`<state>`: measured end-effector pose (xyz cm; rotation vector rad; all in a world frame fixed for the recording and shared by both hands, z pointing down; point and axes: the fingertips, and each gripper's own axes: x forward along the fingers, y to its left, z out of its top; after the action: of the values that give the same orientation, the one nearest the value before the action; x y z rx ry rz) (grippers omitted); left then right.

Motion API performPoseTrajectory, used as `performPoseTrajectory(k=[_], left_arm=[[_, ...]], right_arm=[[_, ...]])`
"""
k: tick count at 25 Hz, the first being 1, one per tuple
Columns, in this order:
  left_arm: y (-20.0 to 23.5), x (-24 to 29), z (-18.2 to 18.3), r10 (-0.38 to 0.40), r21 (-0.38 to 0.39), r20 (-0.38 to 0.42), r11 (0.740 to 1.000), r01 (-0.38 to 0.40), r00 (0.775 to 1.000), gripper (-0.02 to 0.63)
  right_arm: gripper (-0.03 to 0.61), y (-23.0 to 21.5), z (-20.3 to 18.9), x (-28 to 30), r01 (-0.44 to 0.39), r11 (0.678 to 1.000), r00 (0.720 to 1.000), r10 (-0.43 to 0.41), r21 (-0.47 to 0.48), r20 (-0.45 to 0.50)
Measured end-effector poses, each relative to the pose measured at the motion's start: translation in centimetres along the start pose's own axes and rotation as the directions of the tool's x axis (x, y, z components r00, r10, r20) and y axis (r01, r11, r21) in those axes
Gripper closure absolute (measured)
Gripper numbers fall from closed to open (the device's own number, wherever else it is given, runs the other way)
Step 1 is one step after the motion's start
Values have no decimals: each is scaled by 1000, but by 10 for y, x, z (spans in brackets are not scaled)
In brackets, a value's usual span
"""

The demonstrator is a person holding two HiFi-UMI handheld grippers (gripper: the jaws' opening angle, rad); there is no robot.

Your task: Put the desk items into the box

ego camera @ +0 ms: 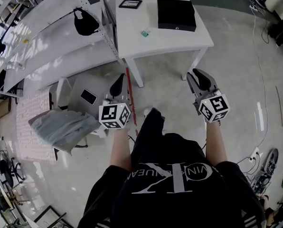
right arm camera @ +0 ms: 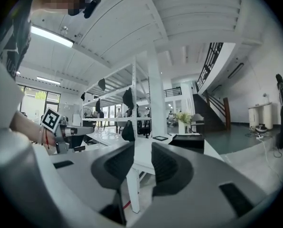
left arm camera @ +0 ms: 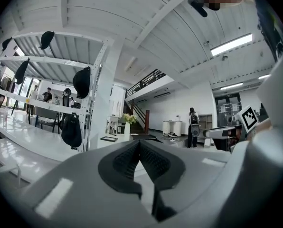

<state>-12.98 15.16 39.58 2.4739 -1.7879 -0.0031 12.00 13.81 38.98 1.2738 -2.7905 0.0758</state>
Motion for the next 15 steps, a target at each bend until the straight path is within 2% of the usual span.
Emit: performPoseTrajectory(k=[8, 15], left_arm=[[25, 59, -15, -18, -15, 0, 1000, 18, 1000, 606], [62, 122, -20, -18, -30, -15, 999, 18, 1000, 606]], right_arm=[[500, -13, -16, 58, -44, 999, 998, 44, -6, -45], [500, -52, -14, 131, -54, 998, 997, 56, 38, -57]])
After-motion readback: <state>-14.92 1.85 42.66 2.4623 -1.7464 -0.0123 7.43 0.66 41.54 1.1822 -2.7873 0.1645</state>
